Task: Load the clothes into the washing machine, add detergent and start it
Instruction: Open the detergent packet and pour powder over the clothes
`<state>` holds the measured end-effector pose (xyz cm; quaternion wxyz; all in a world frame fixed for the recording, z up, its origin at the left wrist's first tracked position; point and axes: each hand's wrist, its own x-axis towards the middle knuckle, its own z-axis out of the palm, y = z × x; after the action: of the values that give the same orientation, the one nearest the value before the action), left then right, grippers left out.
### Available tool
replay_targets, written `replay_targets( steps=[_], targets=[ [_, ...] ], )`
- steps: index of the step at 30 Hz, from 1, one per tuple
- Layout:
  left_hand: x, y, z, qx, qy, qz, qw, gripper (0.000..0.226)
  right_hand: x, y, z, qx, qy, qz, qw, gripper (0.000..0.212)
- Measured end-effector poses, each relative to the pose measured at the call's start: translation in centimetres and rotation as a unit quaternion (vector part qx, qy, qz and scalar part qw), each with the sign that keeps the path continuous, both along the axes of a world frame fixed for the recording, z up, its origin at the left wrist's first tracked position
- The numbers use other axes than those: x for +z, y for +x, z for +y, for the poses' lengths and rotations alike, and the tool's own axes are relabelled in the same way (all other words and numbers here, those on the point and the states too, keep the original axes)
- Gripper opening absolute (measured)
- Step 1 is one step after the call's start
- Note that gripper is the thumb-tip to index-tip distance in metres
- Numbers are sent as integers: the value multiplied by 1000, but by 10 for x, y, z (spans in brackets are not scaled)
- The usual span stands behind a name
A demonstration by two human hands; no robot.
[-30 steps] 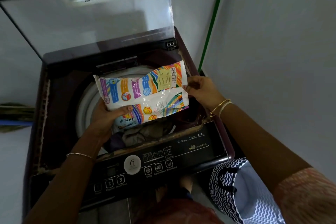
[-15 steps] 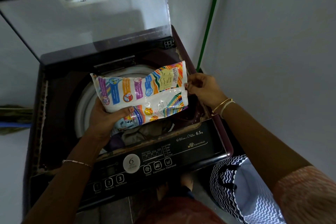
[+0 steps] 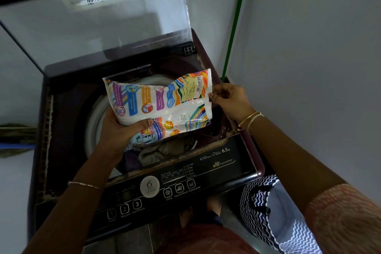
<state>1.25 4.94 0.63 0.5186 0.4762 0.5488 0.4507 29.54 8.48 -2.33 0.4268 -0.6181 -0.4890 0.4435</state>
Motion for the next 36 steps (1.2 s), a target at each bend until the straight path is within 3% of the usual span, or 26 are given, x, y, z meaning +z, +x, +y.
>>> replay_targets(
  steps=[21,36],
  targets=[
    [16,14,6,-10,37,11,999,47,2,-1,3,-58,-19,130,990,26],
    [18,11,3,-28,45,23,998,48,4,7,-1,-37,-36,104,993,23]
  ],
)
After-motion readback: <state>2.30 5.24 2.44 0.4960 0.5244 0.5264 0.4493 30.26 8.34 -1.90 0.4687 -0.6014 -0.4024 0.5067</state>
